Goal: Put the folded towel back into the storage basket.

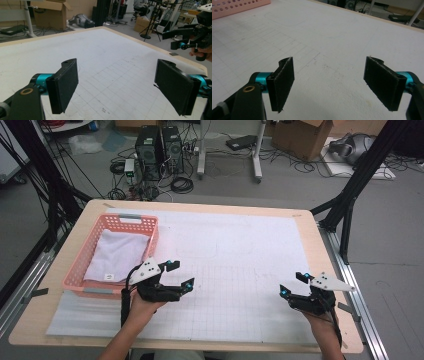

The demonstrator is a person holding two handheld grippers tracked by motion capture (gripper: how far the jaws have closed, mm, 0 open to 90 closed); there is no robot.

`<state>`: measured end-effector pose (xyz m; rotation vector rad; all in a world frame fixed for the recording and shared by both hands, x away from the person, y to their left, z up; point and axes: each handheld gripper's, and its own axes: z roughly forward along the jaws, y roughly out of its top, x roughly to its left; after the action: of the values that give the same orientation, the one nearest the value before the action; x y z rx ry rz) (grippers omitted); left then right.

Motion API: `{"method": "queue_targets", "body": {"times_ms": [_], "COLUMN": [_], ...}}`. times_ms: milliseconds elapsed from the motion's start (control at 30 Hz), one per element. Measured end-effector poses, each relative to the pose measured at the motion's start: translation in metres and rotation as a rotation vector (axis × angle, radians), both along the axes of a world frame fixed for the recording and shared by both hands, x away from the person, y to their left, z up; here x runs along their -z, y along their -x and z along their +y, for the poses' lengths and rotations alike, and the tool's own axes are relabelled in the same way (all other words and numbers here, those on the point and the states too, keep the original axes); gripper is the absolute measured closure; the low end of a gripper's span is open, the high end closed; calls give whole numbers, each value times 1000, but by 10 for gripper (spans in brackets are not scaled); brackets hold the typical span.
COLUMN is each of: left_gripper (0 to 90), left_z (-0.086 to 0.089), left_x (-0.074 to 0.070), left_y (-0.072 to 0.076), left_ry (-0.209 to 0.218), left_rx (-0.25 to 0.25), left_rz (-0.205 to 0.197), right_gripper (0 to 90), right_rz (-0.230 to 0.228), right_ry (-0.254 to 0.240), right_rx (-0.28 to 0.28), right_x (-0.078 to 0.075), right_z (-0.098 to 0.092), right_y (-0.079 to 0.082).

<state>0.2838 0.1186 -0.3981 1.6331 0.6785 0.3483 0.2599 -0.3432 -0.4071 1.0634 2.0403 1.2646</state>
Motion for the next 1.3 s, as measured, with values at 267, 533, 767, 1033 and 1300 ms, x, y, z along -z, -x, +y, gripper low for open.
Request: {"method": "queue_targets", "body": {"times_ms": [267, 533, 767, 1033, 1300], "left_gripper": [194, 194, 195, 195, 195], "left_z": [-3, -3, -5, -5, -5], "left_x": [5, 6, 6, 7, 9], "left_y": [0, 0, 0, 2, 5], "left_ry": [-8, -9, -1, -5, -5], "left_rx": [1, -1, 0, 5, 12], "left_rz": [5, 4, 7, 9, 9], "right_gripper": [234, 234, 234, 234, 234], "right_rz": [-9, -9, -8, -15, -21], "right_ry": [-4, 0, -9, -7, -2], "right_rx": [14, 10, 15, -5, -14], "right_x": [-2, -3, -2, -5, -6], "right_z": [-6, -4, -7, -1, 3], "right_y": [1, 2, 2, 2, -1]}}
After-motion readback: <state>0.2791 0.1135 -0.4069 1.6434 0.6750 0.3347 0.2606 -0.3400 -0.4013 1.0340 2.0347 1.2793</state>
